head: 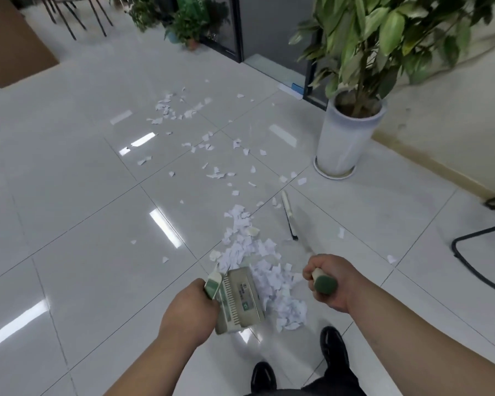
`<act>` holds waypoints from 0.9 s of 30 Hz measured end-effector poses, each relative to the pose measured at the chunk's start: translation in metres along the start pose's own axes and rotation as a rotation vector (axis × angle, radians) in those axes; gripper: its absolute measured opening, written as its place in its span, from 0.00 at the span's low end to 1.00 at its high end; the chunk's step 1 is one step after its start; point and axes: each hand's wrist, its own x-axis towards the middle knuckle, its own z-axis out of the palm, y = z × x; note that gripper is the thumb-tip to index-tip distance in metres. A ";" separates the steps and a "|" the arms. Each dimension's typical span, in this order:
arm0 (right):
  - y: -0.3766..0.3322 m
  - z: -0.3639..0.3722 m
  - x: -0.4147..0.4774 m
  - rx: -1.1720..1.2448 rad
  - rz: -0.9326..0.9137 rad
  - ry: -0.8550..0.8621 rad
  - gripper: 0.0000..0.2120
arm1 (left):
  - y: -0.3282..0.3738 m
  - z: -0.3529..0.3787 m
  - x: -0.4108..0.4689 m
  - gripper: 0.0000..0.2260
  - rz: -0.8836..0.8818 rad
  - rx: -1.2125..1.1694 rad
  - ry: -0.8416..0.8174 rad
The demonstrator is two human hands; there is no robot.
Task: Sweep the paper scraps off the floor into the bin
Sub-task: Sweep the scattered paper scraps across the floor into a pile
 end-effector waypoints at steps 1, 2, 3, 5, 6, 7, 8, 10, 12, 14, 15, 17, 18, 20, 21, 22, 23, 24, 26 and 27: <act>-0.006 -0.014 -0.001 -0.010 -0.005 0.023 0.05 | 0.013 0.003 0.001 0.04 0.008 0.003 0.001; -0.012 -0.030 -0.002 -0.021 -0.007 0.046 0.04 | 0.028 0.007 0.003 0.04 0.016 0.001 0.003; -0.018 -0.046 -0.002 -0.033 -0.007 0.067 0.04 | 0.042 0.011 0.004 0.04 0.024 0.000 0.005; -0.031 -0.080 -0.002 -0.066 -0.001 0.103 0.04 | 0.072 0.020 0.006 0.04 0.045 0.011 0.000; -0.036 -0.097 0.000 -0.084 0.004 0.125 0.04 | 0.087 0.026 0.007 0.04 0.058 0.028 -0.003; -0.042 -0.115 0.001 -0.102 0.009 0.147 0.04 | 0.101 0.031 0.008 0.04 0.070 0.048 -0.004; -0.046 -0.132 0.004 -0.120 0.015 0.168 0.04 | 0.116 0.037 0.009 0.04 0.077 0.066 -0.001; -0.055 -0.164 0.011 -0.153 0.033 0.206 0.03 | 0.141 0.048 0.012 0.05 0.082 0.091 0.005; -0.062 -0.193 0.017 -0.184 0.052 0.252 0.03 | 0.164 0.059 0.014 0.05 0.085 0.109 0.006; -0.067 -0.218 0.023 -0.200 0.063 0.274 0.04 | 0.184 0.069 0.015 0.05 0.082 0.124 0.002; -0.069 -0.229 0.027 -0.203 0.071 0.278 0.04 | 0.192 0.074 0.016 0.05 0.078 0.128 0.002; -0.071 -0.249 0.035 -0.187 0.092 0.279 0.04 | 0.205 0.083 0.016 0.06 0.060 0.121 0.009; -0.073 -0.256 0.040 -0.168 0.105 0.274 0.04 | 0.210 0.087 0.016 0.06 0.049 0.117 0.013; -0.076 -0.263 0.048 -0.125 0.140 0.239 0.05 | 0.217 0.092 0.014 0.05 0.021 0.116 0.016; -0.078 -0.262 0.051 -0.102 0.157 0.211 0.06 | 0.219 0.094 0.013 0.05 0.008 0.119 0.020; -0.080 -0.258 0.054 -0.087 0.170 0.175 0.06 | 0.221 0.096 0.011 0.05 -0.007 0.121 0.025; -0.081 -0.251 0.055 -0.080 0.183 0.133 0.07 | 0.221 0.096 0.009 0.04 -0.023 0.121 0.031; -0.082 -0.241 0.054 -0.079 0.191 0.088 0.07 | 0.220 0.097 0.007 0.04 -0.038 0.117 0.037; -0.086 -0.218 0.050 -0.086 0.202 0.011 0.07 | 0.217 0.096 0.003 0.05 -0.071 0.114 0.047; -0.089 -0.205 0.047 -0.093 0.207 -0.026 0.08 | 0.214 0.096 0.000 0.05 -0.093 0.111 0.052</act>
